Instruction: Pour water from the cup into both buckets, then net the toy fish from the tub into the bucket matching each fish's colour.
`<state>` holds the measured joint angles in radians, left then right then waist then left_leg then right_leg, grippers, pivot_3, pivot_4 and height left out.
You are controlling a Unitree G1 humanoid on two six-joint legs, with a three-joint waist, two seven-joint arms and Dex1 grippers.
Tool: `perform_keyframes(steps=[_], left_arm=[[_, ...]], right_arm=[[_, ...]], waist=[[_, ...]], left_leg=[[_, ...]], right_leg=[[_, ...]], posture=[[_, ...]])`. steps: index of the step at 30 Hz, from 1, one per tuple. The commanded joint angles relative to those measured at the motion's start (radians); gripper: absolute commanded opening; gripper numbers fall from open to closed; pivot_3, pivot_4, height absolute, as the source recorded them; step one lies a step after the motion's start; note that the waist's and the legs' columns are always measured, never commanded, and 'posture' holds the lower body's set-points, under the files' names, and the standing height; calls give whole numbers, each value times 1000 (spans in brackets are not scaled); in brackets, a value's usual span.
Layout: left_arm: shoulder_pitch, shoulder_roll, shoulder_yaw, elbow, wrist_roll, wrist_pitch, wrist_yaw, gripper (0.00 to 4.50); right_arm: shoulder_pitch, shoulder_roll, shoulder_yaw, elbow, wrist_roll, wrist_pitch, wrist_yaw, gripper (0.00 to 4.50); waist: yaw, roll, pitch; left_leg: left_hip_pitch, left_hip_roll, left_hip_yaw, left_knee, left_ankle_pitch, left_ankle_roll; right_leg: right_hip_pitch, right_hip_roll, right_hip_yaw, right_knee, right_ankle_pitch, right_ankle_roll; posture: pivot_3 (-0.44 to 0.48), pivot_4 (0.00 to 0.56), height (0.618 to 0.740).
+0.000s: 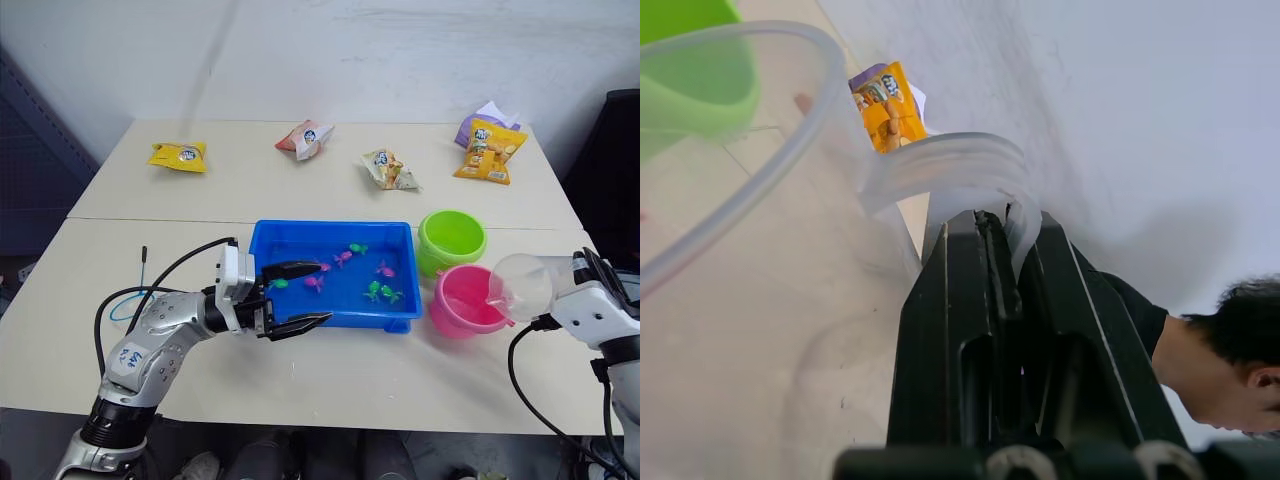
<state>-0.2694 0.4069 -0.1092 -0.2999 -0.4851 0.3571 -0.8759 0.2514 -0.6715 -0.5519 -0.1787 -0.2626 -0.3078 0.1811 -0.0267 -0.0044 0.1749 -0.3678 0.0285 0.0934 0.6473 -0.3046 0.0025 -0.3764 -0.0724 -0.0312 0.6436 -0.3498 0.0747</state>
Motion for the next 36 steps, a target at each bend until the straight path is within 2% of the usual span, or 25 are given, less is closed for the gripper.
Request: perform_keyframes(steps=[1,22,29,33,36], left_arm=[[-6,-6,8,-11,-5,-23,0,4500],[-3,-10,8,10,6,-50,6,4500],[-8,-8,9,21,5,-52,-1,4500],[-16,-8,14,31,5,-53,-3,4500],[-24,-2,15,41,15,-58,-5,4500]], right_arm=[[-17,-12,-27,-4,-11,-42,-34,40],[-41,8,-17,3,22,-35,-27,40],[-60,95,-59,-14,212,82,-7,40],[-79,144,-92,-52,470,207,60,40],[-95,154,-113,-87,570,298,65,40]], waist=[[0,0,0],[0,0,0],[0,-1,0],[0,-1,0],[-1,-1,0]], left_leg=[[0,0,0,0,0,0],[0,0,0,0,0,0],[0,0,0,0,0,0],[0,0,0,0,0,0],[0,1,0,0,0,1]], right_leg=[[0,0,0,0,0,0],[0,0,0,0,0,0],[0,0,0,0,0,0],[0,0,0,0,0,0],[0,0,0,1,0,0]], posture=[[0,150,738],[0,150,738],[0,150,738],[0,150,738],[0,150,738]])
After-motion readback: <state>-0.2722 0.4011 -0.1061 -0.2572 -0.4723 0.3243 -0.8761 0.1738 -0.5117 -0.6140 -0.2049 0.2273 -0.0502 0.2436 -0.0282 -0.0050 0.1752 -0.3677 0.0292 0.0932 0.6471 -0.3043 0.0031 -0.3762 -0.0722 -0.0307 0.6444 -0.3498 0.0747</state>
